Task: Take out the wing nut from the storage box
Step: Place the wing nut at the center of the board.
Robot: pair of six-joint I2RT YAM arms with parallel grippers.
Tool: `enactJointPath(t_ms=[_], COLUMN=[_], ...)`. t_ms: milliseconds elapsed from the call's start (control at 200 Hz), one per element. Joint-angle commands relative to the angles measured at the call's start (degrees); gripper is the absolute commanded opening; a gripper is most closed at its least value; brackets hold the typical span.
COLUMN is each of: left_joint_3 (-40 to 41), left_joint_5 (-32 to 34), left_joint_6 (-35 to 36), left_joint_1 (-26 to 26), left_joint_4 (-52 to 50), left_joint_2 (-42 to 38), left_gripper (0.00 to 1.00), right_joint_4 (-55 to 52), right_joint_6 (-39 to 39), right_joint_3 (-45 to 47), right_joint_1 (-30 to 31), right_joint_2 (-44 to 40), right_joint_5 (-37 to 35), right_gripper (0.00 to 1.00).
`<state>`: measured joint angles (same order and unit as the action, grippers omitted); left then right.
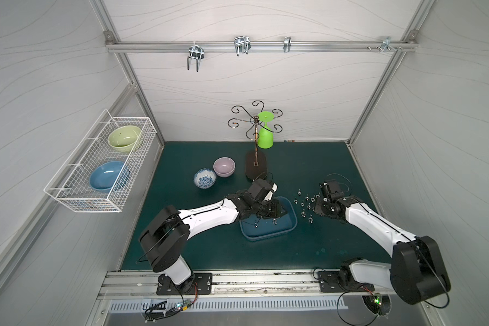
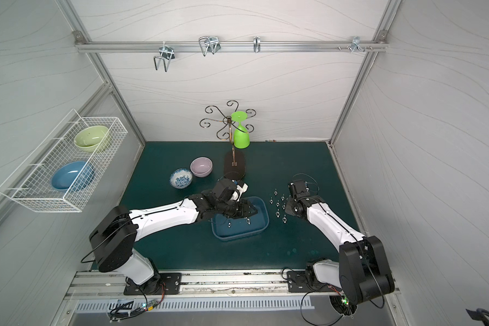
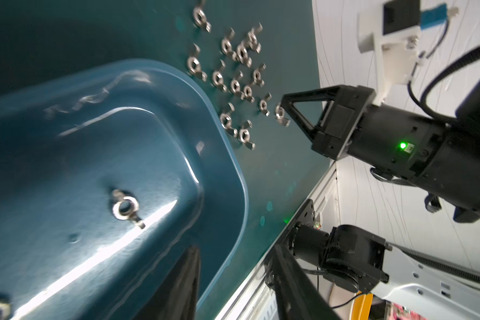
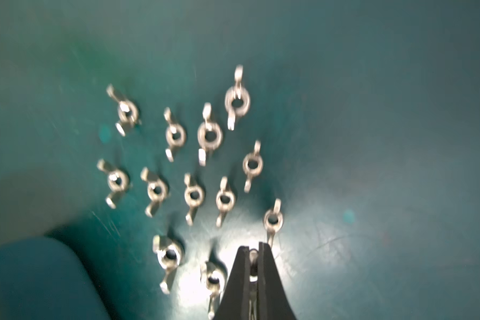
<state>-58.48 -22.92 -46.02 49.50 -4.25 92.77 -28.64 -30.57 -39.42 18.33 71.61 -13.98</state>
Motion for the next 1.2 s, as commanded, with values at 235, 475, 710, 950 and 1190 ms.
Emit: enactJointPath(t_ms=[235,475,710,950,1190], left_joint_3=[-2.39,-1.33,-0.85,-0.67,-0.08], left_joint_5=[-1.07,-1.13,-1.56,-1.64,-1.69], left_joint_6=[1.16,1.65,1.24,1.21,1.05], left_joint_1=[0.00,-0.01,-0.01,0.02,-0.02], left_joint_4=[3.11,3.05,4.14,4.36,4.75], left_joint_2=[0.52,-0.03,0.90,1.27,1.39], left_gripper=[0.47,0.47,0.47,0.47,0.48], right_joint_4=[-1.68,-1.61,-1.16,-1.61,-1.86], right_joint_6=[-2.39,-2.48,-2.59,-2.50,-2.36], right_joint_3=[1.22,1.94,1.27,1.11,1.12], right_joint_1=[0.23,1.27,1.98,2.13,2.89], right_joint_2=[2.51,3.96,6.91,7.50,7.06], right_joint_5=[3.75,3.97,3.77,3.93,3.65], right_gripper=[0.00,0.00,0.00,0.00,0.08])
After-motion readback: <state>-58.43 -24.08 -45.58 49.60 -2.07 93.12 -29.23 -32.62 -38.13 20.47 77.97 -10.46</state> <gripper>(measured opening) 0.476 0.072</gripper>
